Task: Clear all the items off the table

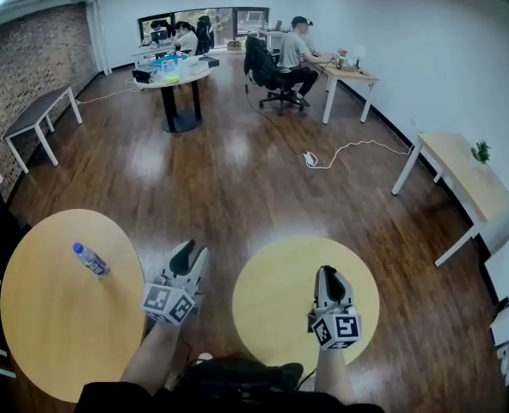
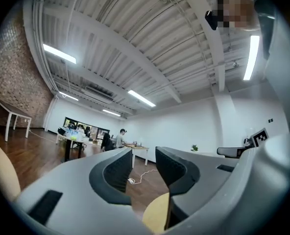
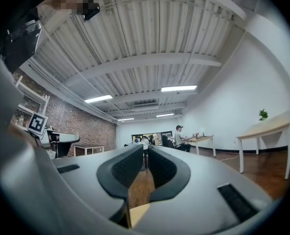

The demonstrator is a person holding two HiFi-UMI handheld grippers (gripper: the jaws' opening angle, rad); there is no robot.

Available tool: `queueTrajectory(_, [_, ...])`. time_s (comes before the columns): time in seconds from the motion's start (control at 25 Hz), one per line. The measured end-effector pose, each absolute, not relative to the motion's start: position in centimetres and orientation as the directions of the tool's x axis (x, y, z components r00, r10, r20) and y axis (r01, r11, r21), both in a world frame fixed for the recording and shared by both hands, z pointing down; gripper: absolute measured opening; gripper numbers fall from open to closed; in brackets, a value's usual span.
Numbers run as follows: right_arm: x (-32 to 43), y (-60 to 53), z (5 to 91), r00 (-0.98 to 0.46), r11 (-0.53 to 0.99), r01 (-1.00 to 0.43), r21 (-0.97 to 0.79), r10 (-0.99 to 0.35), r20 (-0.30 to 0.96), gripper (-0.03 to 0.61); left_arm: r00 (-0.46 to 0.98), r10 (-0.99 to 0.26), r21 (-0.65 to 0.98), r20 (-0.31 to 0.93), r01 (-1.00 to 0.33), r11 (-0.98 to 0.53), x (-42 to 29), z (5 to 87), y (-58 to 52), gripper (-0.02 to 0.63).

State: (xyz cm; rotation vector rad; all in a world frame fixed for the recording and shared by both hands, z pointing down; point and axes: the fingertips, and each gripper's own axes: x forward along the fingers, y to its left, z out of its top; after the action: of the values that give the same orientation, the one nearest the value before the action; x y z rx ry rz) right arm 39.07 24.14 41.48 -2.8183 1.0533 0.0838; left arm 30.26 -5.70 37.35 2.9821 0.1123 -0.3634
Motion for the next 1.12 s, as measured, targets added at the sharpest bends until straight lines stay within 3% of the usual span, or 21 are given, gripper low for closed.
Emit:
queueTrajectory(0.52, [36.4,11.2,40.7,0.576,-0.574,-0.817,-0.054,-0.815,-0.058,0.034,0.937,-0.266,0.139,-0.225,-0.239,-0.961,19.9,38.9,-21.8,0.152])
queueTrajectory(0.76, [35.4,4.0,40.5,0.531,-0.53,-0.847,-0.042,-0.846,-0.05,0.034,0.924,-0.302,0.085,-0.234,-0.29,-0.953,17.4,39.3,-26.8,0.152])
queueTrajectory(0.92, [34.3,-2.7,40.6,0.451,-0.449,-0.893,-0.038,-0.891,-0.045,0.034,0.926,-0.313,-0.02,-0.213,-0.324,-0.946,15.0,39.7,-28.8,0.203])
queueTrajectory(1.12, [30.5,-11.5,41.0,0.281,-0.281,-0.959,-0.026,-0.959,-0.021,0.034,0.879,-0.443,0.016,-0.175,-0.447,-0.894,9.8,40.8,-33.3,0.262])
